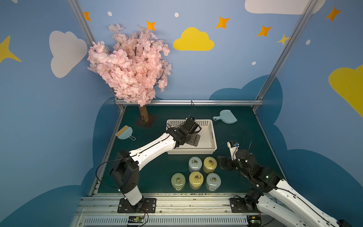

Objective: Take the tea canister out of the basket
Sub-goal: Pick up the tea canister from the basket.

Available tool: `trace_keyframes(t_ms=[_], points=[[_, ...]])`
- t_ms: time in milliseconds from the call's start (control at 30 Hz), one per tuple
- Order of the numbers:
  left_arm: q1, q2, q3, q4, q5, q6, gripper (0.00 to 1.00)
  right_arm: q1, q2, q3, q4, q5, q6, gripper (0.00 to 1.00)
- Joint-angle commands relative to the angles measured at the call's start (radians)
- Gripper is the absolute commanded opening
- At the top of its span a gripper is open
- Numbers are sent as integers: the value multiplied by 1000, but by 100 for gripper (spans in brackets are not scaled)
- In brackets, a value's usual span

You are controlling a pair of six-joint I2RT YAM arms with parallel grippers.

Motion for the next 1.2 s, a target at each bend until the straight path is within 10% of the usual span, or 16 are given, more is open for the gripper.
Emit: trace_keyframes(t_ms=[0, 1167], points=[[24, 44, 37, 46, 8, 6, 100, -4, 15, 44, -11, 16, -1, 99], [164, 468, 336, 142, -1, 38, 100, -11, -27, 45, -55, 4, 19, 99]])
